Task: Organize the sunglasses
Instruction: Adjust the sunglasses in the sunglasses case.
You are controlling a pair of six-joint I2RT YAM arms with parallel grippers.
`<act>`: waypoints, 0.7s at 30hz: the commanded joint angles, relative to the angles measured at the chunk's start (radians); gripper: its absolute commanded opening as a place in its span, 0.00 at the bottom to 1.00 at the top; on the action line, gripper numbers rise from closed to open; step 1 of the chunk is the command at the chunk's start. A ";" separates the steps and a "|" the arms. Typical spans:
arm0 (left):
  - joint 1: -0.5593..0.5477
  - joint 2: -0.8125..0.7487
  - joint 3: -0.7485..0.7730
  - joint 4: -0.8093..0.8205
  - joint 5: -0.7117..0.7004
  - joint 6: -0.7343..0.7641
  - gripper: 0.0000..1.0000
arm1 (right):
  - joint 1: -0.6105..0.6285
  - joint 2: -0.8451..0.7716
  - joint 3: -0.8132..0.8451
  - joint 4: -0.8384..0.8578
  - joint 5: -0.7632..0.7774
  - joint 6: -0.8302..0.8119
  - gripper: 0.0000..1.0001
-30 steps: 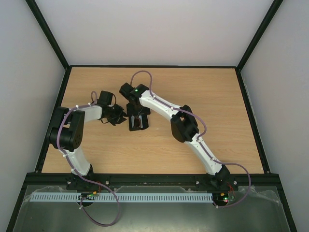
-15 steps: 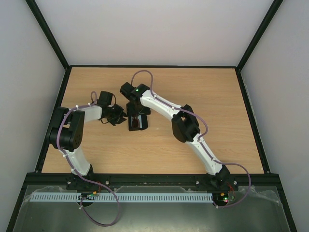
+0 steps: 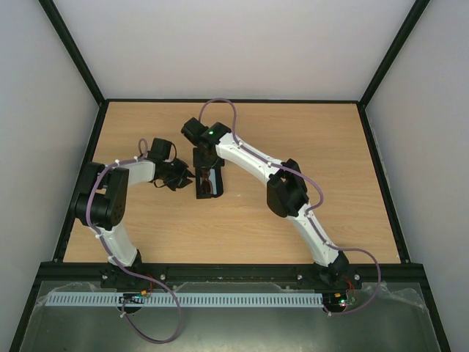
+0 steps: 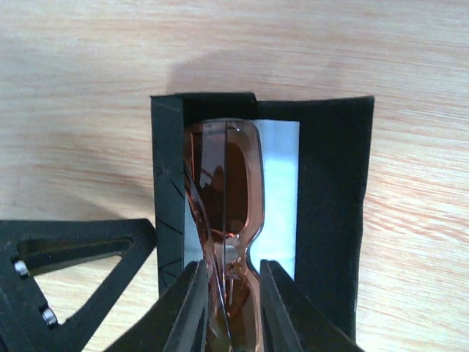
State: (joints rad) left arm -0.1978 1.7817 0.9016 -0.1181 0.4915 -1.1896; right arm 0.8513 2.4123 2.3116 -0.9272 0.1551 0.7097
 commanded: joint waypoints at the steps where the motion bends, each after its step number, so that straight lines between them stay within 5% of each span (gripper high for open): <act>1: -0.003 -0.015 -0.010 -0.002 0.014 -0.003 0.21 | -0.002 0.002 -0.011 -0.050 0.007 0.020 0.18; 9: -0.003 -0.004 -0.008 0.003 0.017 -0.001 0.21 | -0.008 0.045 -0.027 -0.093 -0.018 0.005 0.08; 21: -0.003 -0.002 -0.010 0.006 0.021 -0.001 0.21 | 0.011 0.095 -0.030 -0.069 -0.085 0.021 0.06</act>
State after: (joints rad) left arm -0.1978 1.7817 0.9016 -0.1177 0.4950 -1.1893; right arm 0.8471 2.4825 2.2787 -0.9520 0.1013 0.7200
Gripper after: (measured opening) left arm 0.214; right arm 0.066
